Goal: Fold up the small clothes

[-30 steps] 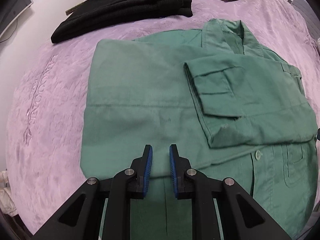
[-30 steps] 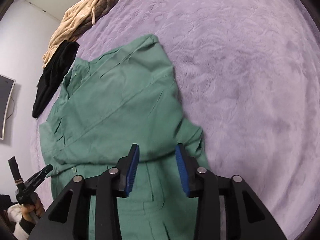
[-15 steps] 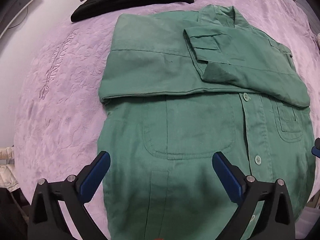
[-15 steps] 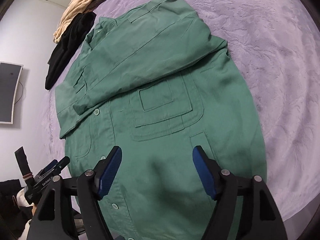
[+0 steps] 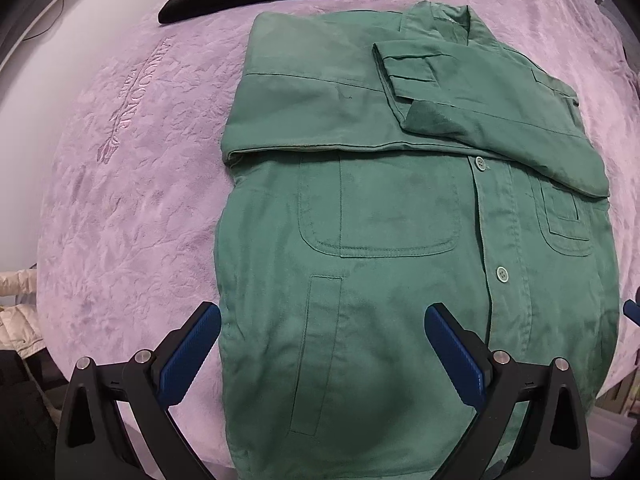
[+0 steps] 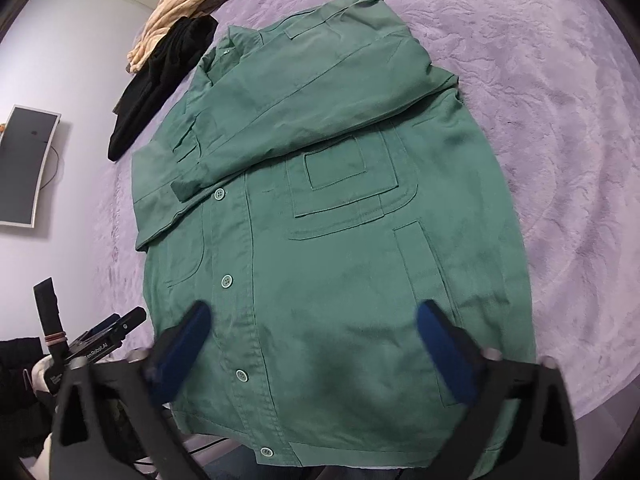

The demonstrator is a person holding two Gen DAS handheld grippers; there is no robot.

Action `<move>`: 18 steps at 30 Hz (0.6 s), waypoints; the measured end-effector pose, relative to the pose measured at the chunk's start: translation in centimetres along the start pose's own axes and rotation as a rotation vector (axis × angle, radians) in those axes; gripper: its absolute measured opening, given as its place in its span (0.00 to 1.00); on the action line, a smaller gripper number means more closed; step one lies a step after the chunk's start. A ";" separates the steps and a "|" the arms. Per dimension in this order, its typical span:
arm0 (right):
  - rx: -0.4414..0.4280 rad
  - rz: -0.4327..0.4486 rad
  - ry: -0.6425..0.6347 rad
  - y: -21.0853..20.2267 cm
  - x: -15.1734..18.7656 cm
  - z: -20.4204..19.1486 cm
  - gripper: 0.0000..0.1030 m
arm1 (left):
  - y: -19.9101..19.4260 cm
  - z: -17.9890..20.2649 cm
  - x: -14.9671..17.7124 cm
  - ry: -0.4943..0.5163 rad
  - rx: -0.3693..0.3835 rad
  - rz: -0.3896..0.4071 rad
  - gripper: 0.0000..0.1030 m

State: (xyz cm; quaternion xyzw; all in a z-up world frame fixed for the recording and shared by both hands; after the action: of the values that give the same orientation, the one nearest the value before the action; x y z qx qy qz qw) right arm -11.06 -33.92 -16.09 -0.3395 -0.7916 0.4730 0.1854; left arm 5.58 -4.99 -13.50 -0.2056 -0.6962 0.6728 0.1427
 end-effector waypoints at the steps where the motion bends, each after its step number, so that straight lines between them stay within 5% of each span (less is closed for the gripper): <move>1: -0.013 0.000 0.001 -0.1 0.1 0.0 1.00 | 0.1 0.1 0.1 -0.002 0.003 0.002 0.99; 18: -0.090 -0.106 -0.067 -1.2 -0.5 2.6 1.00 | -2.1 4.5 1.4 -0.097 -0.017 0.028 0.99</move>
State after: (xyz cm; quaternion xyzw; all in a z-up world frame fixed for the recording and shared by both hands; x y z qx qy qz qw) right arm -12.75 -36.30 -16.29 -0.2892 -0.8345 0.4378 0.1681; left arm 2.02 -8.26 -11.72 -0.1838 -0.7051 0.6780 0.0974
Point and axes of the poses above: each gripper's, at about its wrist camera, not at the fingertips, and y roughly the way its jaws point, z to its right, x to its underside, the point moved 8 cm from there along y, roughly the way its jaws point, and after that the axes turned 5 degrees about -z, right-handed, at the moved point
